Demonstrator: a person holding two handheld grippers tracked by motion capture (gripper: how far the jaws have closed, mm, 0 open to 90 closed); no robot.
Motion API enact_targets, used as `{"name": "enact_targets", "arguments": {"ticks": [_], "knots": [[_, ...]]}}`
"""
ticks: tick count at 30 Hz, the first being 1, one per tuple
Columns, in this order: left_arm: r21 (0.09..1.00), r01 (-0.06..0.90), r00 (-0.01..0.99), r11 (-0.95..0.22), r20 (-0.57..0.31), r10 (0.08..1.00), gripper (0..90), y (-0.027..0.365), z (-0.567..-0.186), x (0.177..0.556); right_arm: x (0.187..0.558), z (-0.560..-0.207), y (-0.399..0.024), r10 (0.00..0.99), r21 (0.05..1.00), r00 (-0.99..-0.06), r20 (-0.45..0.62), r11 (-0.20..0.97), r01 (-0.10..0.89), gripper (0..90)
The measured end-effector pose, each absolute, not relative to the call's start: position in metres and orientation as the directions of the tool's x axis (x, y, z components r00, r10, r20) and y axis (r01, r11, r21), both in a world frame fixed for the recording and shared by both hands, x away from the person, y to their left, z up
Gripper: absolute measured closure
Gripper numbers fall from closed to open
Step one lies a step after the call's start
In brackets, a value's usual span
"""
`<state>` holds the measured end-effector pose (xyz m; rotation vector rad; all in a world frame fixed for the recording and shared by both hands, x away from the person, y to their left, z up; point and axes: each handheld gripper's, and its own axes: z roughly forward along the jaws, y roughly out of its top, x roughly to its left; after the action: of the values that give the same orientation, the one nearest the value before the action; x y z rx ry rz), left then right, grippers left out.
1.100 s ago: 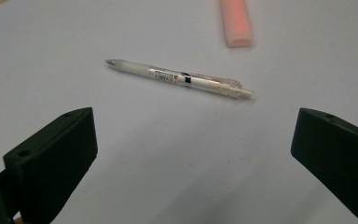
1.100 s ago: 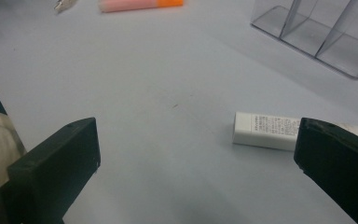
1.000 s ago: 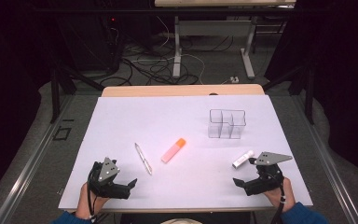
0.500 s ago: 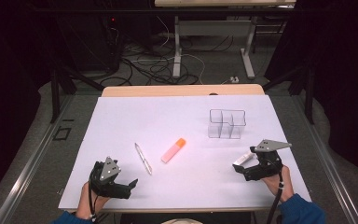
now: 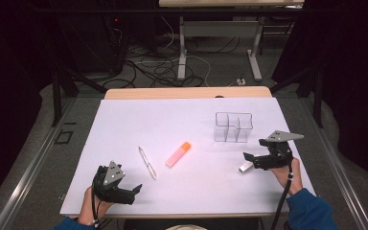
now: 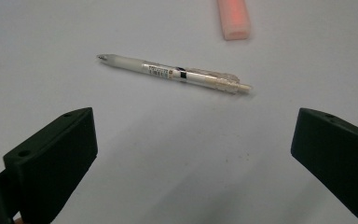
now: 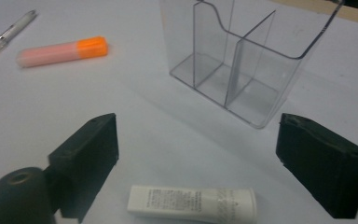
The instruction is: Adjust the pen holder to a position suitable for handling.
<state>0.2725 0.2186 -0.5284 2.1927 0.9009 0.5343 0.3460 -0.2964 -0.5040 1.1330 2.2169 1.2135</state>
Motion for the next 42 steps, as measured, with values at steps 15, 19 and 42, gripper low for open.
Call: {"name": "enact_targets", "arguments": {"ticks": [15, 19, 42], "knots": [[0.728, 0.44, 0.676, -0.526, 0.118, 0.728, 0.2, 0.219, -0.528, 0.273, 0.373, -0.499, -0.31, 0.843, 0.837, -0.535, 0.063, 0.247, 0.488, 57.3], [0.728, 0.443, 0.673, -0.524, 0.116, 0.73, 0.2, 0.219, -0.528, 0.273, 0.38, -0.499, -0.313, 0.867, 0.837, -0.497, 0.048, 0.236, 0.494, 73.0], [0.727, 0.439, 0.677, -0.527, 0.118, 0.727, 0.2, 0.218, -0.528, 0.273, 0.431, -0.507, -0.323, 0.928, 0.812, -0.366, 0.074, 0.157, 0.562, 90.0]]}}
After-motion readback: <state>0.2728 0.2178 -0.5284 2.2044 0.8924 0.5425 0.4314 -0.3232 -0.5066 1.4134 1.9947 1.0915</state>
